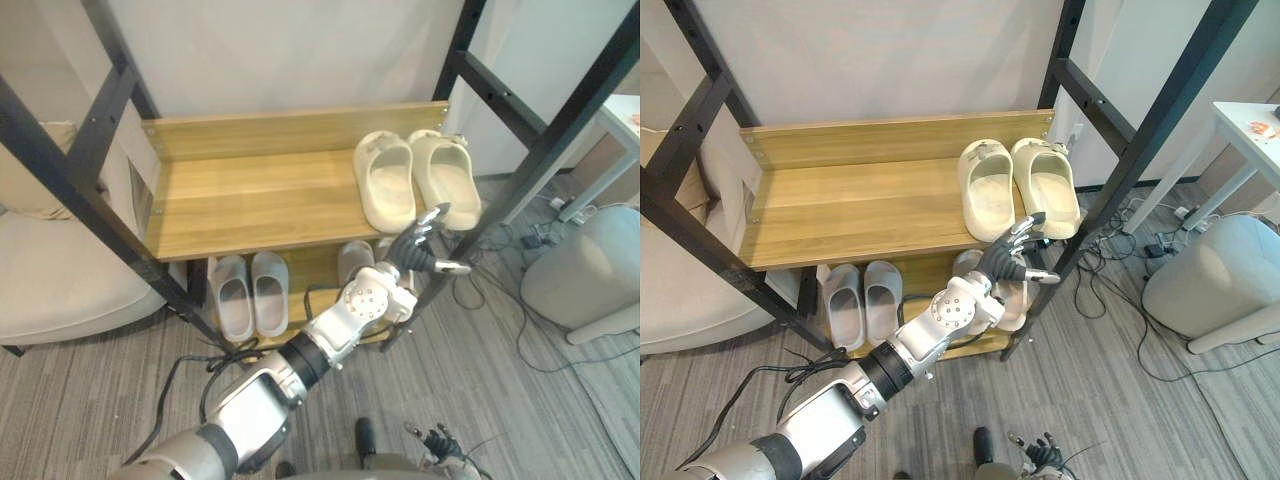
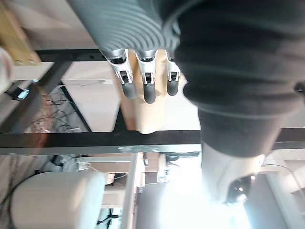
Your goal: Organize the slippers on the shoe rack
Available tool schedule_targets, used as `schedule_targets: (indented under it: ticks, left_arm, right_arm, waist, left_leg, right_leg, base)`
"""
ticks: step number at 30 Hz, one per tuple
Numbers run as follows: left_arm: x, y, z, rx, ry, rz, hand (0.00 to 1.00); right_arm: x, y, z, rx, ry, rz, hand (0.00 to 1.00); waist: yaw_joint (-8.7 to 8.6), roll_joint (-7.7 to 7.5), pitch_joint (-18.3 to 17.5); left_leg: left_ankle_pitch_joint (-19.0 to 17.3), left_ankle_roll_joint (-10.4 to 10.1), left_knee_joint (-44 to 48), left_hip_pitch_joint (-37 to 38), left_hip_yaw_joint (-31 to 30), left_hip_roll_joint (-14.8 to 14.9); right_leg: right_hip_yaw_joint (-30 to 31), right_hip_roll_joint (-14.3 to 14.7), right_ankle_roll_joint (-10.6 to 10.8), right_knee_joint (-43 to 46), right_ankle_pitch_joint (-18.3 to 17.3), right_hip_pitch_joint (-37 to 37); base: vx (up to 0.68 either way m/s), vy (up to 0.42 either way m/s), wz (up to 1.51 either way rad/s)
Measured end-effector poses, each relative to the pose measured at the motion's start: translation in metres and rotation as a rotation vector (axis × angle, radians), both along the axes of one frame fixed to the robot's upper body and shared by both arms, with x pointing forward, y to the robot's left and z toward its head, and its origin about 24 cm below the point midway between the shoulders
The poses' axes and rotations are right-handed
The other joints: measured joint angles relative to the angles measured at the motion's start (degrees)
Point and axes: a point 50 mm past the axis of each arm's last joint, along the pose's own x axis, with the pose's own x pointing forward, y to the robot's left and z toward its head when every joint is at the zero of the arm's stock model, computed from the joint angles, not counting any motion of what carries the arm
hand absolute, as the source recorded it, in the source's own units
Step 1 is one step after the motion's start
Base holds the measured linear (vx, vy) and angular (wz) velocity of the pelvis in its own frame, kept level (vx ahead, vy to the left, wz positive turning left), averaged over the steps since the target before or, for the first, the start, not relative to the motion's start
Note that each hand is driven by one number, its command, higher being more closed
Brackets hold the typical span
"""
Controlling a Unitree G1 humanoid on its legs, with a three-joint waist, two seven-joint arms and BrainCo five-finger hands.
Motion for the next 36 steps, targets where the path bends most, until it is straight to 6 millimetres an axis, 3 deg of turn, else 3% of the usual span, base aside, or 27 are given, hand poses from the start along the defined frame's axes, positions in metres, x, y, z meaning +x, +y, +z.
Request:
schedule_targets:
  ticks: [13,17,22,31,35,36]
  left_arm:
    - [-0.021,-0.007,0.05,-0.215,-0.105,-0.106,0.0]
    - [-0.017,0.001,0.06,-0.269,-0.121,-0.076,0.0]
    - [0.0,0.025,0.071,-0.372,-0.113,0.054,0.0]
    - [0.012,0.041,0.068,-0.395,-0.089,0.132,0.0]
    - [0.022,0.055,0.049,-0.367,-0.029,0.209,0.0]
    - [0.026,0.061,0.035,-0.342,0.011,0.248,0.0]
  right_arm:
    - [-0.005,-0.001,-0.001,0.002,0.012,0.007,0.0]
    - [-0.004,-0.002,-0.001,-0.005,0.011,0.023,0.0]
    - [-0.007,-0.001,-0.002,-0.007,0.019,0.041,0.0]
    - [-0.008,0.001,-0.002,-0.011,0.024,0.068,0.0]
    - [-0.005,0.001,-0.001,-0.02,0.017,0.103,0.0]
    - [-0.005,0.001,-0.001,-0.02,0.018,0.106,0.0]
  waist:
    - [1.29,0.82,-0.56]
    - [1.45,1.63,-1.27]
    - [2.33,1.47,-1.46]
    - [2.66,1.26,-1.73]
    - [2.61,1.26,-1.75]
    - [2.52,1.22,-1.8]
  left_leg:
    - [-0.14,0.21,0.96,-0.21,-1.81,-0.08]
    - [-0.11,0.23,0.97,-0.18,-1.83,-0.09]
    - [-0.11,0.23,1.17,0.4,-2.07,-0.06]
    - [0.03,0.37,0.83,0.63,-2.1,-0.13]
    - [0.08,0.35,0.63,1.25,-1.85,-0.18]
    - [0.14,0.27,0.29,1.75,-1.82,-0.13]
  right_leg:
    - [-1.51,-0.46,0.1,0.0,-0.12,1.11]
    - [-1.54,-0.46,0.1,0.0,-0.12,1.15]
    - [-1.87,-0.52,0.07,0.0,-0.15,2.02]
    - [-1.88,-0.53,0.05,0.0,-0.16,2.1]
    - [-2.23,-0.33,-0.18,-0.01,-0.3,2.55]
    - [-2.46,-0.18,-0.32,-0.02,-0.39,2.88]
  base:
    - [-0.01,-0.018,0.07]
    - [0.0,0.0,0.0]
    - [-0.01,-0.017,0.03]
    - [0.0,0.0,0.0]
    - [0.0,-0.006,-0.01]
    - [-0.02,-0.034,0.03]
